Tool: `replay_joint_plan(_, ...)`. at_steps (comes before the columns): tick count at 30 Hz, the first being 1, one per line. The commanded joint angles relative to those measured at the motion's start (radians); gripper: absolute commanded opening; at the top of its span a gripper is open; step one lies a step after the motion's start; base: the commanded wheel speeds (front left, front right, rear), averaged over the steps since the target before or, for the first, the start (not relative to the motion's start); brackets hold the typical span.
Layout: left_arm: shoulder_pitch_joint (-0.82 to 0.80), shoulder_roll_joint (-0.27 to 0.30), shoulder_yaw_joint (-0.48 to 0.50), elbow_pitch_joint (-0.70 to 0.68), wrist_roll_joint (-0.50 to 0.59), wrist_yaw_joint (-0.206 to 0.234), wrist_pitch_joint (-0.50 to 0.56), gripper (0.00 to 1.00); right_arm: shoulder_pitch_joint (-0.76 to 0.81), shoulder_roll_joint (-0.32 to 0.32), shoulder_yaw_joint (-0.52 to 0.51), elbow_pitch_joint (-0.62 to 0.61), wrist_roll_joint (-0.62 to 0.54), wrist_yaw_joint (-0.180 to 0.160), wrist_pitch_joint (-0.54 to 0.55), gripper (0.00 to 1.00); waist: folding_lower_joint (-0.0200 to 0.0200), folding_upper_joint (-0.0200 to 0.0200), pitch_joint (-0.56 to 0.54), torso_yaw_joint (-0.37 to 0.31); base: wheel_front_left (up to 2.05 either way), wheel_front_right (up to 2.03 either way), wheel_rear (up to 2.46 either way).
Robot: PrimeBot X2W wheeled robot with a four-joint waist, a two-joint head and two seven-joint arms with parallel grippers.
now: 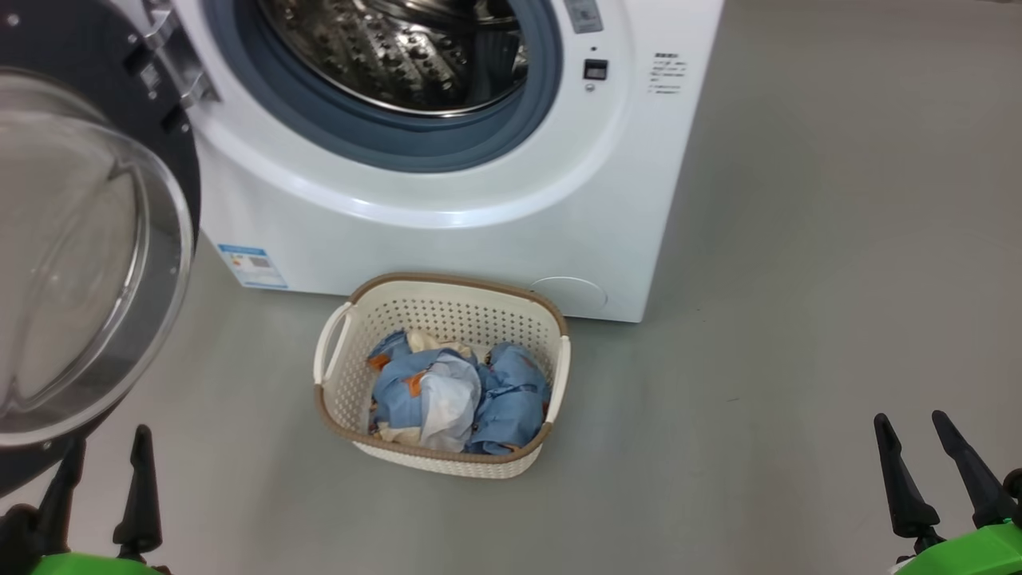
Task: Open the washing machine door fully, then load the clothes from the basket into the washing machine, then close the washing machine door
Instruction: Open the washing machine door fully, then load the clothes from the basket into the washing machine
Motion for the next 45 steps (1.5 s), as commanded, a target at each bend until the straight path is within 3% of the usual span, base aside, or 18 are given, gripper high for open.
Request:
replay_joint_plan(1,-0.005,0.05,0.018,-0.036,-0.025,-0.001,-0.006,1.0,-0.003,-0.018,0.022,-0.023,0.011,0.003,-0.012,1.0,0.0,-0.0001,-0.008,-0.023,0.0,0.0,0.0)
replay_joint_plan(8,0.033,0.083,-0.065,-0.079,-0.068,-0.001,-0.006,1.0,-0.009,-0.019,0.024,-0.021,0.009,0.003,-0.012,1.0,0.0,-0.0001,-0.021,-0.089,0.0,0.0,0.0)
replay_joint_plan(25,0.03,0.051,-0.138,-0.123,-0.062,-0.001,-0.006,1.0,-0.001,-0.02,0.029,-0.02,0.013,0.003,-0.012,1.0,0.0,-0.0001,-0.03,-0.209,0.0,0.0,0.0)
replay_joint_plan(45,0.0,0.062,-0.187,-0.105,-0.107,-0.001,-0.006,1.0,-0.005,-0.011,0.012,-0.025,0.009,0.003,-0.012,1.0,0.0,-0.0001,-0.016,-0.213,0.0,0.0,0.0)
